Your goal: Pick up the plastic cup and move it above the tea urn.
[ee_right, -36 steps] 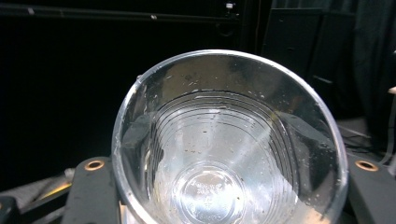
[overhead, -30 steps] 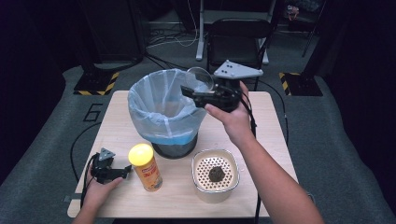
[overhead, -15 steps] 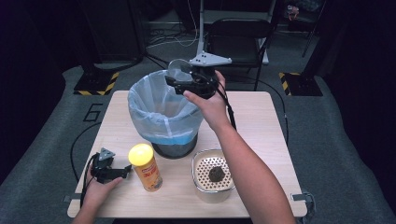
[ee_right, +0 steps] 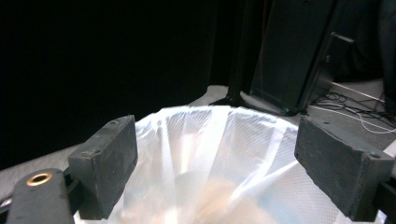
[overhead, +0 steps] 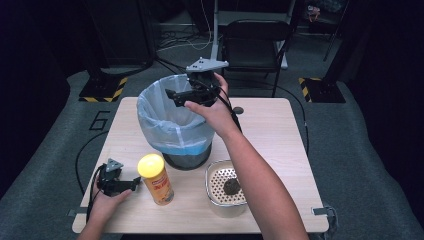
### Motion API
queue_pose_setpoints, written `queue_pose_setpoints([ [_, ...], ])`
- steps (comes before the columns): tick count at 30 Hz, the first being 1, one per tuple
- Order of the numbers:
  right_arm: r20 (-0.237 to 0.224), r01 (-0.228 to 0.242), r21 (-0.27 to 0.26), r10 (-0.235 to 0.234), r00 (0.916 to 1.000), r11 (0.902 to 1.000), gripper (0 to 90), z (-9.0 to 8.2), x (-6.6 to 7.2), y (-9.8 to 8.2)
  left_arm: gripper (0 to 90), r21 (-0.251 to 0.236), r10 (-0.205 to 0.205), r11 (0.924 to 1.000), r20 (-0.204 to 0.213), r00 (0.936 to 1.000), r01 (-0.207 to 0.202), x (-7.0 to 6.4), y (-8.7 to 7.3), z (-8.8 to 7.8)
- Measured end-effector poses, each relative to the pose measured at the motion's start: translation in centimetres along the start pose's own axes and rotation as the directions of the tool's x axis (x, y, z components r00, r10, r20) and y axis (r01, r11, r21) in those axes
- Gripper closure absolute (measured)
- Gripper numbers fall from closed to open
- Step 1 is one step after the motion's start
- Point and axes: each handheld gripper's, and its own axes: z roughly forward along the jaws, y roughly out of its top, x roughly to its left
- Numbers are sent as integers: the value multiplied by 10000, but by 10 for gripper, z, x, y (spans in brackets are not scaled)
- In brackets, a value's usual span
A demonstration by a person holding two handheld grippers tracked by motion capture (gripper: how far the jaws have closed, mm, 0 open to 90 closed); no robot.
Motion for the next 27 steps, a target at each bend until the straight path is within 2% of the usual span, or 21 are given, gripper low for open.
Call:
queue_pose_setpoints([
  [3,-87,19,3,-19,10000,10000,138,-5,0,0,48,30,-116,9999,97,9999,115,0,0,-1],
  [4,-123,-81,-149,79,9999,9999,139,-10,-2,1,48,-173,-255,9995,99,9996,256,0,-1,1],
  [5,-78,-67,-122,67,9999,9999,139,-12,-3,0,50,-169,-182,9997,71,9998,183,1,0,0],
  [6,-50,31,-106,-32,10000,9999,139,-15,-3,0,57,-168,-323,9993,120,9994,325,0,-1,-1],
  [8,-54,22,-68,-22,10000,10000,139,-19,-4,-2,101,-195,-237,9995,81,9997,239,1,0,-2],
  [9,-41,3,-74,-3,10000,10000,139,-21,-4,-3,127,-196,-402,9990,160,9991,405,1,0,-3],
  [13,53,181,-103,-180,9998,9998,139,-32,-5,-7,133,-164,-392,9991,146,9991,394,1,0,-4],
  [17,101,147,-187,-145,9998,9997,141,-41,-10,-10,137,-170,-463,9988,172,9988,466,1,0,-4],
  [18,78,225,-147,-224,9997,9996,141,-44,-11,-11,139,-20,-467,9989,276,9985,468,1,1,-6],
  [22,116,365,-180,-363,9993,9992,142,-53,-13,-14,142,-263,-514,9983,320,9982,523,1,2,-8],
  [24,128,208,-171,-206,9997,9996,143,-60,-13,-16,142,-296,-556,9980,350,9978,566,1,3,-10],
  [27,170,258,-350,-252,9995,9991,172,-75,-13,-22,143,-496,-599,9968,457,9972,622,0,4,-14],
])
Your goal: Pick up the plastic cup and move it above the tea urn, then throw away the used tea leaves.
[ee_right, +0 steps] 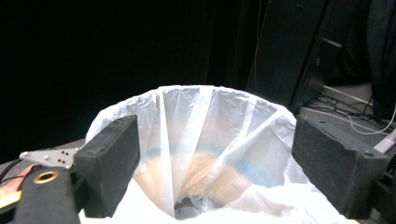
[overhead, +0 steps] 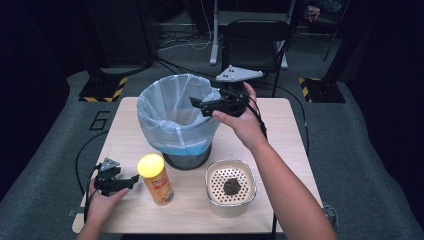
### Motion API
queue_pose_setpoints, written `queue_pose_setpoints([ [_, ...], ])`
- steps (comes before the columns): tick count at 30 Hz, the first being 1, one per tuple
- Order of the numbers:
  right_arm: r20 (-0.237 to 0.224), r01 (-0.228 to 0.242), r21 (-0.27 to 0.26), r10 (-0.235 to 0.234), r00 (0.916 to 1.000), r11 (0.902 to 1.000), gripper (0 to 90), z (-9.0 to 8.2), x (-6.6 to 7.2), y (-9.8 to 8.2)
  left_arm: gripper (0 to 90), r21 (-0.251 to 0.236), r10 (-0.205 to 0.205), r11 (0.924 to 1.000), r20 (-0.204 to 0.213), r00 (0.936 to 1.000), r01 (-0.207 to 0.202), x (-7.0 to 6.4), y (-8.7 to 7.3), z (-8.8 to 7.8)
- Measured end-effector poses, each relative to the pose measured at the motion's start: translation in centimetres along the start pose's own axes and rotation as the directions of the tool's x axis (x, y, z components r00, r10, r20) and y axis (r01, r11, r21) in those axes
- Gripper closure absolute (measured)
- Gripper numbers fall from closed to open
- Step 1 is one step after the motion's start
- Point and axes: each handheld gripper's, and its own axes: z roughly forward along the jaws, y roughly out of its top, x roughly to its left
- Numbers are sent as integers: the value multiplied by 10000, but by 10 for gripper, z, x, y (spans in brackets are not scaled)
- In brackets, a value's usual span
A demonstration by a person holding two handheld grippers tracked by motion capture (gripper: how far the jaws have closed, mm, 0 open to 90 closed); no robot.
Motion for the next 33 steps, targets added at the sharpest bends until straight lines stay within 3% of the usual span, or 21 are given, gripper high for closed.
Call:
queue_pose_setpoints([
  [5,115,37,-231,-35,9999,9997,241,-24,-1,-19,145,-85,69,9999,292,9995,-67,-4,3,-6],
  [9,419,283,-96,-279,9987,9996,257,-41,-1,-38,150,-133,135,9998,520,9986,-128,-8,7,-14],
  [12,546,186,-116,-179,9983,9998,276,-53,-2,-52,158,-402,-29,9992,742,9972,59,-11,10,-18],
  [16,789,78,-136,-67,9969,9999,278,-69,-2,-71,183,-655,66,9979,825,9966,-12,-17,19,-30],
  [25,1355,-12,172,-12,9908,9999,278,-95,-3,-104,180,-804,832,9939,995,9915,-753,-27,43,-58],
  [33,1746,-530,127,500,9834,9985,297,-104,-8,-136,173,-1084,1120,9893,1380,9841,-974,-36,42,-70],
])
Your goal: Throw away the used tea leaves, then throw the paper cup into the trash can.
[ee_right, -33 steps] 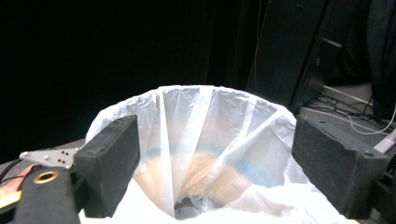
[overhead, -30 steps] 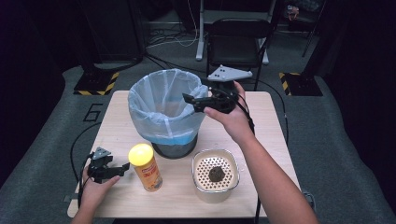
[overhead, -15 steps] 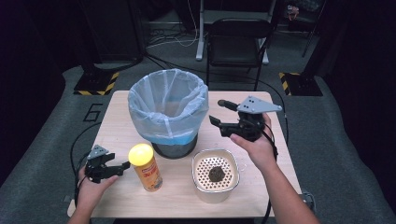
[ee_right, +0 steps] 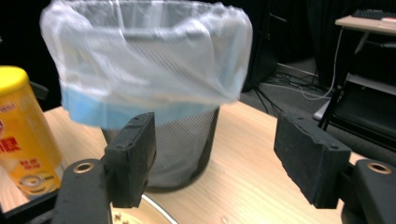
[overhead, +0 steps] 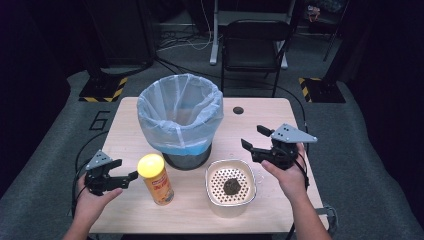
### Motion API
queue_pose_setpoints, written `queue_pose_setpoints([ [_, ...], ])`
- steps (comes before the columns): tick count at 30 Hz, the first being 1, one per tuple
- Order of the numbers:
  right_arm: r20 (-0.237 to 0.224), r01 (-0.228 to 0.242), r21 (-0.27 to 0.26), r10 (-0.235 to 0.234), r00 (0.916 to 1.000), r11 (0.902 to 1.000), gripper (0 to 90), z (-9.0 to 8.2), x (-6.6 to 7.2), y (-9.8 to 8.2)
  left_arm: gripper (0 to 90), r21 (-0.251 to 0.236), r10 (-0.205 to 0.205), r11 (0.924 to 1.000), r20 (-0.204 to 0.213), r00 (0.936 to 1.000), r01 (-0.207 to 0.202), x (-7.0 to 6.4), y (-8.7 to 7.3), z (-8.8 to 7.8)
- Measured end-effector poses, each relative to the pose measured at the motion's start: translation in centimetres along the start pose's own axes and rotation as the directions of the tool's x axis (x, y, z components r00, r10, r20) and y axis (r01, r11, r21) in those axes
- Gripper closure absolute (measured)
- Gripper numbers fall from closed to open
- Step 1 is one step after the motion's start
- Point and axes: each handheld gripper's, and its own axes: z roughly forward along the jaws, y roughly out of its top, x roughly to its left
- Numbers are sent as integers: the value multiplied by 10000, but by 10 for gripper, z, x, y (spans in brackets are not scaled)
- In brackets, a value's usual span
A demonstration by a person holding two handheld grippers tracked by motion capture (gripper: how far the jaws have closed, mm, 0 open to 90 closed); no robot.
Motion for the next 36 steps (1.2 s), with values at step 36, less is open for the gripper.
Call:
queue_pose_setpoints([
  [36,697,-887,287,865,9938,9956,292,-14,-16,-59,143,-214,1586,9872,2201,9625,-1578,-61,-18,33],
])
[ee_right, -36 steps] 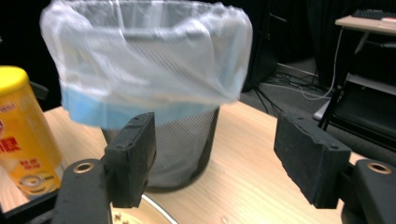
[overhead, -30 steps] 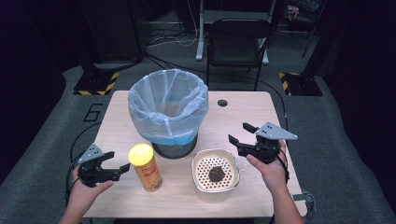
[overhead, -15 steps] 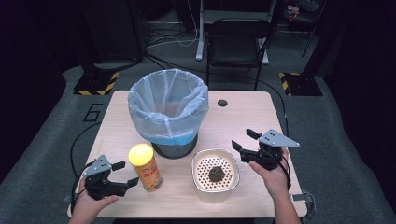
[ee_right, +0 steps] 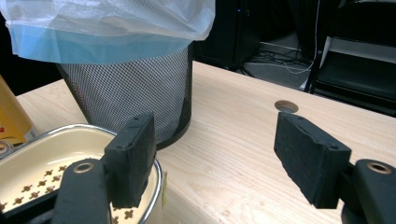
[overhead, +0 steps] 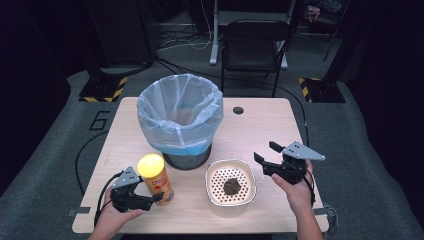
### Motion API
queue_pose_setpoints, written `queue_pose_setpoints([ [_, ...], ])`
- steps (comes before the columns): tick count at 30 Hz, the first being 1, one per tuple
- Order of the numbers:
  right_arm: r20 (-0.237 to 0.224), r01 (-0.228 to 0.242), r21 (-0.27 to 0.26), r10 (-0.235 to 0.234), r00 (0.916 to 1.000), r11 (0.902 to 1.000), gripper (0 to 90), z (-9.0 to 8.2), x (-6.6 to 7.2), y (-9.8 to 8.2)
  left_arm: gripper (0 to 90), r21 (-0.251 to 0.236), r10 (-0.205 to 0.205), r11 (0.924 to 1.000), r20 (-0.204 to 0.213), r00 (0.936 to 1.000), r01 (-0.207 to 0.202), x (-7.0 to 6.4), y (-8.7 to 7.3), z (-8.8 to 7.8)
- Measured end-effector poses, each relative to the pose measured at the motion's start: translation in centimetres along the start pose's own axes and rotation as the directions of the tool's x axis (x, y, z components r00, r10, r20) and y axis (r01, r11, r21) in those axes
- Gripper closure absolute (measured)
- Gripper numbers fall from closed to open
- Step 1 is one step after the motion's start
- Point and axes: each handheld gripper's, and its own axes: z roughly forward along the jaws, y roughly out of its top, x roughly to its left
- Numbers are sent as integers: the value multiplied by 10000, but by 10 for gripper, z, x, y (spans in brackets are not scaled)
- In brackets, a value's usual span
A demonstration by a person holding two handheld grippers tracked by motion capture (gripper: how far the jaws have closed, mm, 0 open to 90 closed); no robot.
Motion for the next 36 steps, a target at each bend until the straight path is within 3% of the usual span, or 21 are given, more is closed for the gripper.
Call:
queue_pose_setpoints([
  [4,62,-101,27,101,9999,9999,292,0,-2,-3,159,-196,-58,9998,44,10000,59,0,-3,4],
  [7,112,-144,56,144,9998,9999,292,1,-3,-5,221,-290,7,9996,-199,9998,-13,-2,-5,6],
  [17,273,-288,121,284,9992,9995,293,1,-9,-13,239,-230,421,9988,-660,9969,-437,-7,-4,5],
  [20,349,-386,147,380,9987,9991,293,1,-11,-15,241,-273,241,9993,-560,9981,-256,-7,-2,3],
  [27,434,-574,199,565,9975,9982,293,1,-16,-20,242,-324,307,9989,-689,9972,-330,-9,9,-10],
  [34,515,-685,231,673,9964,9974,293,1,-19,-23,242,-468,8,9989,-575,9983,-35,-10,26,-25],
  [36,528,-719,243,705,9961,9971,293,1,-20,-24,242,-387,86,9992,-478,9988,-104,-10,35,-31],
])
